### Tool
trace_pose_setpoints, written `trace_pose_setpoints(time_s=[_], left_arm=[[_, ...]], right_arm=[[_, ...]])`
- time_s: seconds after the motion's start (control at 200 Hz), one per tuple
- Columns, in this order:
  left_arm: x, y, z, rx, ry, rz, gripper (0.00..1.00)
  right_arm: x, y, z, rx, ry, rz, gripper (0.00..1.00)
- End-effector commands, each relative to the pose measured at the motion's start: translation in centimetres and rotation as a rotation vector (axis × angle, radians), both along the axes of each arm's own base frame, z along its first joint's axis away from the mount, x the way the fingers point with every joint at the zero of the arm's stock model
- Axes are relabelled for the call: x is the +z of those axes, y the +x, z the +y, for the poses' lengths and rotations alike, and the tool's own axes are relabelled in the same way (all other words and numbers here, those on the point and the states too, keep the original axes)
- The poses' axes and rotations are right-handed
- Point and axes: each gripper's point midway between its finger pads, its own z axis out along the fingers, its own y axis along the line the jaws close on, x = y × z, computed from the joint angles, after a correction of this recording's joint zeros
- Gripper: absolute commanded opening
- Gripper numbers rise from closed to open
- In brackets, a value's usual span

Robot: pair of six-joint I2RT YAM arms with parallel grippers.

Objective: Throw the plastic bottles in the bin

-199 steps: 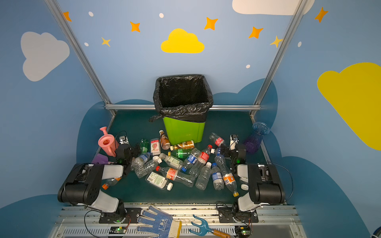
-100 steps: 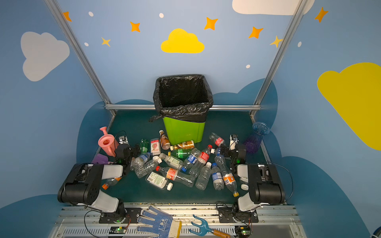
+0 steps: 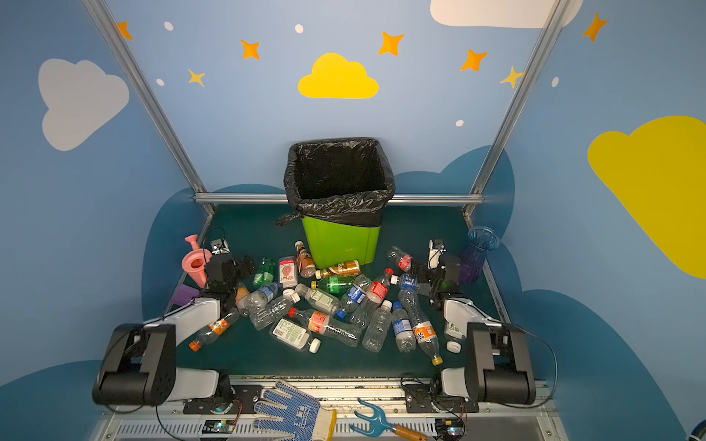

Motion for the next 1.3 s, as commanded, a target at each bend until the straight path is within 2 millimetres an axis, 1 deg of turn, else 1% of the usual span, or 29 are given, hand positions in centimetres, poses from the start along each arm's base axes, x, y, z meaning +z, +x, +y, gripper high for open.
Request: trace_pose_setpoints(time_s=[0.0, 0.065, 0.11, 0.125, 0.16, 0.315, 0.39, 0.456, 0.541, 0.601, 0.706, 0.791, 0.906, 0.951, 1.021, 1.066, 1.191, 1.296], left_arm=[[0.9, -1.5, 0.4, 0.035, -0.037, 0.081, 1.0], [1.9, -1.7, 0.1, 0.022, -0.051, 0.098, 1.0], [2.3, -1.7, -0.5, -0.006, -0.06, 0.113, 1.0], [2.4, -1.7, -0.6, -0.009, -0.066, 0.118, 1.0], [2.7, -1.7, -0.8, -0.013, -0.085, 0.119, 1.0], [2.4, -1.7, -1.7, -0.028, -0.159, 0.116, 1.0], [2.2, -1.6, -2.1, -0.039, -0.18, 0.114, 1.0], [1.9, -1.5, -2.3, -0.045, -0.189, 0.115, 1.0], [1.7, -1.3, -2.6, -0.056, -0.2, 0.122, 1.0], [1.3, -1.3, -2.8, -0.061, -0.203, 0.134, 1.0], [0.7, -1.6, -2.9, -0.057, -0.209, 0.149, 1.0], [0.4, -1.8, -2.8, -0.049, -0.208, 0.15, 1.0], [0.5, -2.1, -2.8, -0.046, -0.212, 0.144, 1.0], [0.5, -2.2, -2.9, -0.044, -0.214, 0.142, 1.0], [0.5, -2.4, -2.9, -0.04, -0.221, 0.14, 1.0], [0.4, -2.5, -3.0, -0.038, -0.227, 0.14, 1.0], [-0.1, -2.8, -3.1, -0.032, -0.241, 0.145, 1.0], [-0.3, -3.1, -3.2, -0.033, -0.244, 0.147, 1.0]], right_arm=[[-0.2, -2.4, -0.4, -0.041, 0.031, 0.198, 0.98], [0.3, -3.4, -1.5, -0.115, 0.033, 0.28, 0.98], [0.2, -4.3, -2.3, -0.166, 0.039, 0.343, 0.98], [-0.2, -4.9, -2.5, -0.178, 0.041, 0.377, 0.98], [0.0, -5.4, -2.9, -0.204, 0.051, 0.405, 0.98], [-0.2, -7.6, -3.6, -0.245, 0.058, 0.495, 0.97], [-0.7, -8.2, -3.8, -0.243, 0.049, 0.51, 0.97], [-0.9, -8.3, -3.5, -0.222, 0.053, 0.529, 0.97], [-1.0, -8.1, -2.8, -0.229, 0.115, 0.579, 0.97], [-1.2, -7.9, -1.9, -0.225, 0.184, 0.621, 0.97], [-2.4, -7.5, -0.4, -0.253, 0.327, 0.694, 0.97], [-3.0, -6.9, 0.3, -0.269, 0.397, 0.704, 0.97], [-2.7, -6.6, 1.0, -0.26, 0.451, 0.691, 0.96], [-2.7, -6.8, 1.2, -0.254, 0.436, 0.7, 0.96], [-2.8, -7.9, 1.1, -0.262, 0.385, 0.731, 0.96], [-3.1, -8.8, 1.1, -0.27, 0.357, 0.759, 0.96], [-4.1, -11.4, 2.0, -0.253, 0.299, 0.828, 0.96], [-4.6, -12.9, 2.3, -0.259, 0.277, 0.852, 0.95]])
